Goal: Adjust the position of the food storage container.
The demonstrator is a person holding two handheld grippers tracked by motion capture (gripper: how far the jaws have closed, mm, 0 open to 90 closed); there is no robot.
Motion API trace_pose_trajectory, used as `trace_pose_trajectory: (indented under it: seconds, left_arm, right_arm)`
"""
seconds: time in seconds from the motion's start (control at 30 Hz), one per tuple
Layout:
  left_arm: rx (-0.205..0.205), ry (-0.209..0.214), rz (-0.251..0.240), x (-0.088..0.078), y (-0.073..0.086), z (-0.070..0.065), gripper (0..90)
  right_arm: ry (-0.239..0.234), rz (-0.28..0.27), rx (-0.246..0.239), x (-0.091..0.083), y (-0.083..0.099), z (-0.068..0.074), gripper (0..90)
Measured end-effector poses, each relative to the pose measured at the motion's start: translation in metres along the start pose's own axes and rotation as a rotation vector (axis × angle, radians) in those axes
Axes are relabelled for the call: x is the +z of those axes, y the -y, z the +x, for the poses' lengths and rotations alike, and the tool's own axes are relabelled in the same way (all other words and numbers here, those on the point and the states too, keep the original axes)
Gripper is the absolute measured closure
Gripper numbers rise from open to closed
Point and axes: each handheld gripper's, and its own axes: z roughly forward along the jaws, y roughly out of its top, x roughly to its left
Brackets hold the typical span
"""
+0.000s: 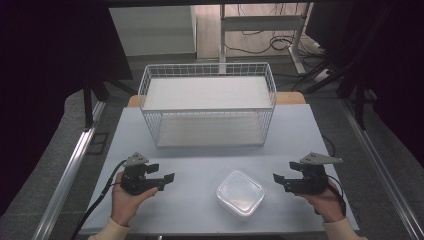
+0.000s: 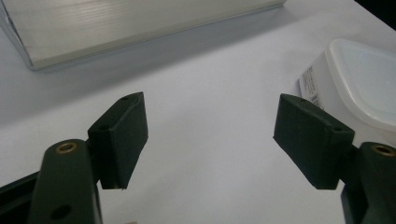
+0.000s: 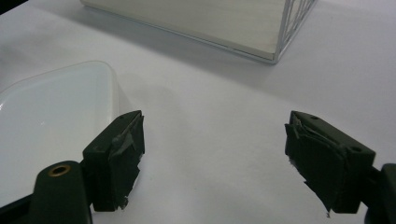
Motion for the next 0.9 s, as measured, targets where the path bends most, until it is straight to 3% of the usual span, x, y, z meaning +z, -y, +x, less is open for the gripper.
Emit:
trace_pose_trajectory:
  seconds: [0.23,0.47,0.9]
  left_arm:
    - [0.000,-0.004,0.000,-0.002,0.001,0.001,25.6]
    - [0.010,0.030,0.017,0.001,0.003,-0.003,25.2]
    - [0.005,0.037,0.011,0.002,0.000,0.001,25.5]
  right_arm:
    - [0.007,0.002,0.007,-0.002,0.003,-0.001,19.8]
    - [0.008,0.011,0.002,-0.008,0.000,0.001,21.4]
    - [0.003,0.023,0.010,-0.012,0.002,0.000,25.3]
